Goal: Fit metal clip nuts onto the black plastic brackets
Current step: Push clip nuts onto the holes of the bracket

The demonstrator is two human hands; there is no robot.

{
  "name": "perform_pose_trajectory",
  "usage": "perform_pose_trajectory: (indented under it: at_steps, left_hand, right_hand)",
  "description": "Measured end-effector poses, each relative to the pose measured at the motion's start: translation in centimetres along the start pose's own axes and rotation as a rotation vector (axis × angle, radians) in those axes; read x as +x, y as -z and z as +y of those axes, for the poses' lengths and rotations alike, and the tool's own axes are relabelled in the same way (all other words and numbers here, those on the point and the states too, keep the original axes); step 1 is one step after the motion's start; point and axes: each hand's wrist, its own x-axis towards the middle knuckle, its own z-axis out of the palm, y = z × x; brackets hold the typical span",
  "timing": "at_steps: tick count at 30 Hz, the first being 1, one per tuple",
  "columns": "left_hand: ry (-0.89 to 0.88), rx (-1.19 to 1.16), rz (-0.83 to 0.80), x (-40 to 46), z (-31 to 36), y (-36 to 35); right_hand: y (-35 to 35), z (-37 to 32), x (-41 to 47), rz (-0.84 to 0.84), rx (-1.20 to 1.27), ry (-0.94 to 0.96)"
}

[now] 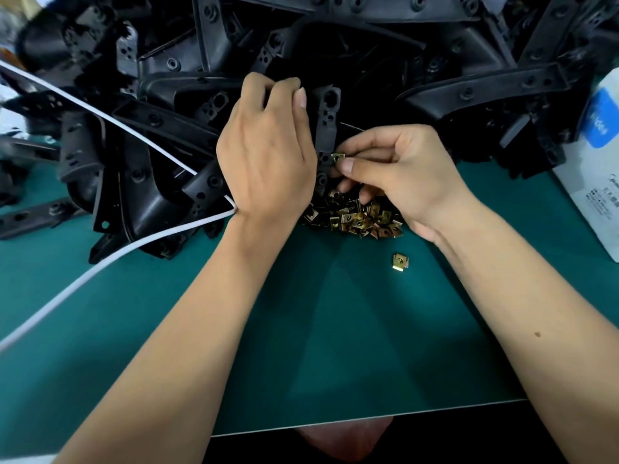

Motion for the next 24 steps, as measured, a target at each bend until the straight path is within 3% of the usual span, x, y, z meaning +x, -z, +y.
perform_pose_trajectory:
  at_steps: [24]
  left_hand:
    - [0.116, -0.080, 0.071, 0.61, 0.51, 0.30]
  right_hand:
    - [0.08, -0.80, 0.04, -0.045, 0.125, -0.141]
